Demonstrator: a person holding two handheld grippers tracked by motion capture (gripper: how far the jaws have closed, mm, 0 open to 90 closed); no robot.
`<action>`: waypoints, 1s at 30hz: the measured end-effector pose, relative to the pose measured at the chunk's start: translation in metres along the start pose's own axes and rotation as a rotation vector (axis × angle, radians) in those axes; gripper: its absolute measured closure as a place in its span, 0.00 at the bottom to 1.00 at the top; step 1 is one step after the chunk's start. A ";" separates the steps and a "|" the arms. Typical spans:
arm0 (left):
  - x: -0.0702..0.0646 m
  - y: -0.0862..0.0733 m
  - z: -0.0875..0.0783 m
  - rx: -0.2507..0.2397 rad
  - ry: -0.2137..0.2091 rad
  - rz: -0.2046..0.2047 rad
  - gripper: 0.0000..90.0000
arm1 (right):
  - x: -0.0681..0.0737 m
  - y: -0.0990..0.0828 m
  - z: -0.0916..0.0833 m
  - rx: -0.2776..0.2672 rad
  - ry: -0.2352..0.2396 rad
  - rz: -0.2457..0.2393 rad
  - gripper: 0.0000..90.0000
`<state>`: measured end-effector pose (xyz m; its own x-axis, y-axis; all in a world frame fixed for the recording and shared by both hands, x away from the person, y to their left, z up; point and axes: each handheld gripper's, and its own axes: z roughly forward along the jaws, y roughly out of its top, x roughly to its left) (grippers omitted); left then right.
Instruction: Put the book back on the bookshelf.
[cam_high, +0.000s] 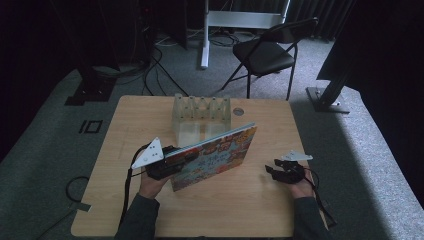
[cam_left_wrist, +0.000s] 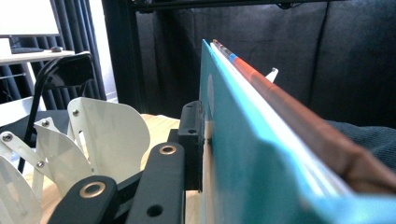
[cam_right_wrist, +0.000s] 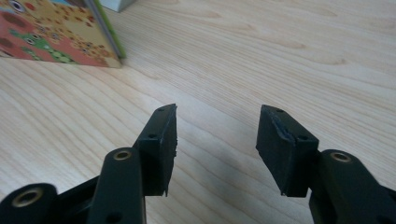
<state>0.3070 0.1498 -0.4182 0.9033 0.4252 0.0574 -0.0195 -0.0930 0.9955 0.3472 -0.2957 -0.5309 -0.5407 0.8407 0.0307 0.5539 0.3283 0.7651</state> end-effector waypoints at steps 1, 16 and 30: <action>0.000 0.000 0.000 -0.001 0.005 0.001 0.84 | -0.001 -0.001 0.001 0.005 -0.004 0.004 0.52; -0.003 -0.002 0.001 -0.017 0.035 0.001 0.89 | -0.007 -0.009 0.010 0.055 -0.069 -0.009 0.49; -0.007 -0.002 0.001 -0.016 0.048 0.024 0.87 | -0.012 -0.012 0.012 0.043 -0.069 0.017 0.44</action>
<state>0.3014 0.1458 -0.4208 0.8811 0.4654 0.0842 -0.0481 -0.0890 0.9949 0.3548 -0.3045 -0.5482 -0.4864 0.8737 -0.0020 0.5902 0.3302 0.7366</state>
